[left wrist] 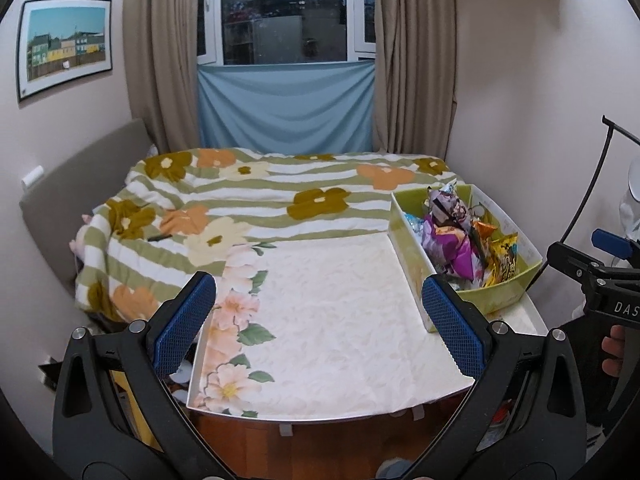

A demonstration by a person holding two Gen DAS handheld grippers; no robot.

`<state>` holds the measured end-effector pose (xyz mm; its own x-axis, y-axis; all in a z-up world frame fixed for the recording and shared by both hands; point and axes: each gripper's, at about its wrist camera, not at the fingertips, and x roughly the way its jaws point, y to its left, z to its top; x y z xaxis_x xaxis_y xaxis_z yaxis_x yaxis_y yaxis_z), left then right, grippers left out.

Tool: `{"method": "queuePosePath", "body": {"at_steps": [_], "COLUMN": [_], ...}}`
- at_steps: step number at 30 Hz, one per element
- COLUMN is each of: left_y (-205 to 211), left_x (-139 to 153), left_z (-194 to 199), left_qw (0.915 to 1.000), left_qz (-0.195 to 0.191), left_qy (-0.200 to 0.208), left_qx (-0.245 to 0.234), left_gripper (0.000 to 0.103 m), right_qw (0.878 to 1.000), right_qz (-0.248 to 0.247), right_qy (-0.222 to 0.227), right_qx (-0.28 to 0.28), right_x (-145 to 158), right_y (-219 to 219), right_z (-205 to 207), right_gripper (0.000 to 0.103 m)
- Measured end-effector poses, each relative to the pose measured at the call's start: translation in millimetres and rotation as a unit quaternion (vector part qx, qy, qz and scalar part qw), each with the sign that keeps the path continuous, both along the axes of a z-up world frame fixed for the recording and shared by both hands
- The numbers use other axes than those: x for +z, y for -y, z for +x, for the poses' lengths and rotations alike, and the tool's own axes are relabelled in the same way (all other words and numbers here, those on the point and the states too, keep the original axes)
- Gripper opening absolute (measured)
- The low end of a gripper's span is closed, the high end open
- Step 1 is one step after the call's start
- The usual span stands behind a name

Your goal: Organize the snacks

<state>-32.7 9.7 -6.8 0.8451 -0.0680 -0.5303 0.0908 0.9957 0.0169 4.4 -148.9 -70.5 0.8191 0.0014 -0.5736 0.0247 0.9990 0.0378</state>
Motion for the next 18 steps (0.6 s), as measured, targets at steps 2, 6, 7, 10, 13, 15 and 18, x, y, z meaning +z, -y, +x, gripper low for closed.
{"method": "queuePosePath", "body": {"at_steps": [2, 6, 7, 10, 13, 15, 18], "left_y": [0.7, 2.0, 2.7, 4.8, 5.9, 7.3, 9.0], "left_x": [0.9, 2.1, 2.3, 2.4, 1.6, 1.1, 0.5], "left_z": [-1.3, -1.3, -1.2, 0.0, 2.0, 3.2, 3.7], "left_qw": [1.0000, 1.0000, 1.0000, 1.0000, 1.0000, 1.0000, 0.9999], "left_qz": [0.000, 0.002, 0.002, 0.002, 0.000, -0.001, 0.000], "left_qy": [0.000, 0.004, 0.004, 0.004, 0.002, 0.001, 0.000], "left_qx": [-0.003, -0.005, -0.005, -0.007, -0.008, -0.009, -0.010], "left_gripper": [0.102, 0.102, 0.102, 0.102, 0.102, 0.102, 0.102], "right_qw": [1.000, 1.000, 1.000, 1.000, 1.000, 1.000, 1.000], "right_qz": [0.001, 0.000, 0.001, 0.000, 0.001, 0.001, 0.001], "right_qy": [-0.001, -0.001, -0.001, -0.001, -0.001, 0.000, -0.001], "right_qx": [-0.002, -0.002, -0.002, -0.002, -0.003, -0.003, -0.002], "right_x": [0.0, 0.3, 0.3, 0.3, 0.7, 0.7, 0.6], "right_y": [-2.7, -5.6, -5.7, -6.4, -6.9, -7.0, -6.3], "right_z": [-2.3, -5.1, -5.2, -6.6, -7.0, -7.2, -6.8], "right_gripper": [0.103, 0.103, 0.103, 0.103, 0.103, 0.103, 0.103]}}
